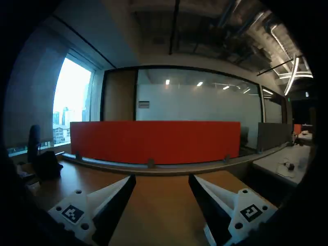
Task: Fold towel
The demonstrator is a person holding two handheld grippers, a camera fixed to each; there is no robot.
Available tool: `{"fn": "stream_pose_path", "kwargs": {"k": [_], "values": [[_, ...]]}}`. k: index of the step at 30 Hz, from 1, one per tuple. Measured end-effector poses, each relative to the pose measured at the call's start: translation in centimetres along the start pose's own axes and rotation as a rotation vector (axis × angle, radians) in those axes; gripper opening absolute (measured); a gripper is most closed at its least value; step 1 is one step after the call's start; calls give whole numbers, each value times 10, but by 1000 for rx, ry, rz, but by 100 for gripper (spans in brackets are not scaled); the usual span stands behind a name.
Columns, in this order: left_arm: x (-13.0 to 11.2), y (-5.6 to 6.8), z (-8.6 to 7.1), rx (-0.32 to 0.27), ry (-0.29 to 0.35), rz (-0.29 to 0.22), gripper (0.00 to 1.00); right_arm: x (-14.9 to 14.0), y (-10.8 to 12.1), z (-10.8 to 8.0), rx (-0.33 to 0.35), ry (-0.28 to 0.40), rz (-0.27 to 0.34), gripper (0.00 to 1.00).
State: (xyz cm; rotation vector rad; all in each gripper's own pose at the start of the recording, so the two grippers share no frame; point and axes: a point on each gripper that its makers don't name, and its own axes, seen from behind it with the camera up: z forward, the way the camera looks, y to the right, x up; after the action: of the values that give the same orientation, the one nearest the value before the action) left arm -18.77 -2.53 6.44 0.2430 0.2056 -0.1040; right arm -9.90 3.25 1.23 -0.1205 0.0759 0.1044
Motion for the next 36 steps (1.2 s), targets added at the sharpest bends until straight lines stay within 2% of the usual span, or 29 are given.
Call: {"fn": "stream_pose_path", "kwargs": {"k": [6, 14, 19, 29, 36], "values": [[-1, 0, 0, 0, 0, 0, 95, -29, 17, 0, -41, 6, 29, 99], [-1, 0, 0, 0, 0, 0, 94, -63, 12, -1, -5, 20, 53, 99], [-1, 0, 1, 0, 0, 0, 94, -86, 13, -1, -11, 7, 68, 99], [0, 0, 1, 0, 0, 0, 94, -117, 19, -1, -23, -10, 72, 99], [-1, 0, 0, 0, 0, 0, 94, -125, 18, -1, -16, 0, 59, 99]]}}
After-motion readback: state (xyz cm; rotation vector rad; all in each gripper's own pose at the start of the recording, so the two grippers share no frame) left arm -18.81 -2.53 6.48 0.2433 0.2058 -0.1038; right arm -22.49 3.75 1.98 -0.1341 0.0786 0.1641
